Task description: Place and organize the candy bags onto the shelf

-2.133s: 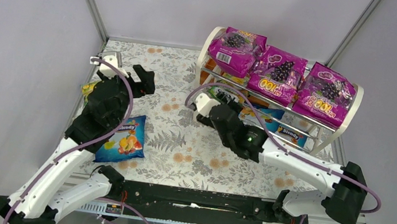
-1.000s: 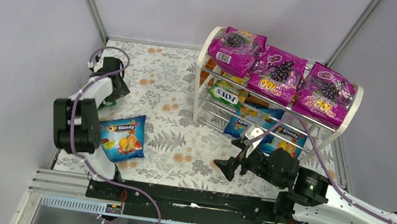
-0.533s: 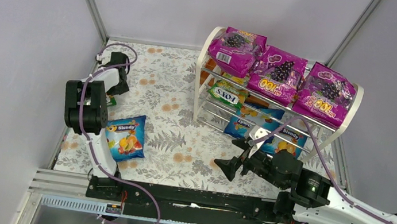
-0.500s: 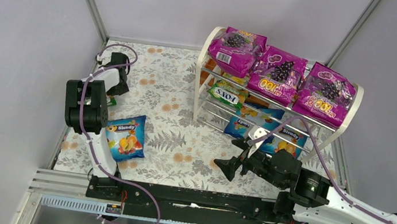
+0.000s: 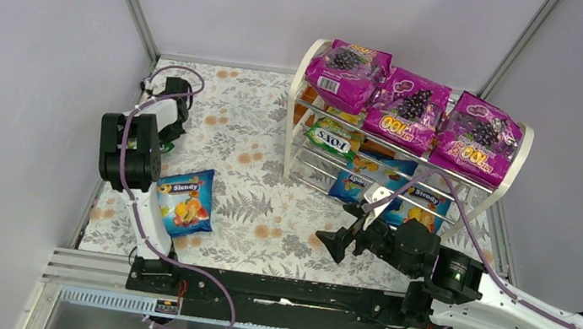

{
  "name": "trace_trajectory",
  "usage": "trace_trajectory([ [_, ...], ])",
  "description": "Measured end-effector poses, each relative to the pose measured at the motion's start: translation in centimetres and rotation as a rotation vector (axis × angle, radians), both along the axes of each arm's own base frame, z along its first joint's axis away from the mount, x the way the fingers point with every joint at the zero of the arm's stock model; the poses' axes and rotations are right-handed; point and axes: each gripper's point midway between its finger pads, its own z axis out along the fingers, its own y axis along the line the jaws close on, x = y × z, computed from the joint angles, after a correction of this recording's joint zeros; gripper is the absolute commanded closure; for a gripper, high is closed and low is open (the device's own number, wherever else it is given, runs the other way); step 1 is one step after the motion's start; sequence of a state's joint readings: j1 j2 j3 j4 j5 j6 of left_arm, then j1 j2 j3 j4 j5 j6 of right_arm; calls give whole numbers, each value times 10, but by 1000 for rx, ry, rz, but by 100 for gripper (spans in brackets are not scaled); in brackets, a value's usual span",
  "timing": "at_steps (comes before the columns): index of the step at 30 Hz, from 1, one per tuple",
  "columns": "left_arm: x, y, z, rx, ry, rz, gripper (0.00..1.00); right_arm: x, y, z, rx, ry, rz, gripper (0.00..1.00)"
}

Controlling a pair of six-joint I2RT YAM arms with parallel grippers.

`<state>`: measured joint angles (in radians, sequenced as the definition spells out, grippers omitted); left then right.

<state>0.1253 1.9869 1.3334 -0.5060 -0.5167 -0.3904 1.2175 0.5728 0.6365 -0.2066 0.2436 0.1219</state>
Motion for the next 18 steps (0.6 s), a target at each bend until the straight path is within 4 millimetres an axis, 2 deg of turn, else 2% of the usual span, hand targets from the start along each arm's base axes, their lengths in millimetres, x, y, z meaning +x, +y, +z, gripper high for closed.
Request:
trace_trajectory([
  [2,2,-5,1,2,-1,-15,100,1,-2,-1,-5,0,-11,0],
  [5,8,-27,5,4,-2,-79,100,3,-7,-2,-14,4,-35,0],
  [8,16,-70,15,-22,-33,-184,100,5,-11,0,-16,12,-58,0],
  [12,14,-141,40,-115,-118,-322,100,5,-13,2,-4,36,-80,0],
  [16,-5,-196,56,-233,-174,-408,100,6,-15,0,-2,67,-105,0],
  [18,-21,-220,58,-292,-190,-440,100,6,-14,-3,-5,83,-115,0],
])
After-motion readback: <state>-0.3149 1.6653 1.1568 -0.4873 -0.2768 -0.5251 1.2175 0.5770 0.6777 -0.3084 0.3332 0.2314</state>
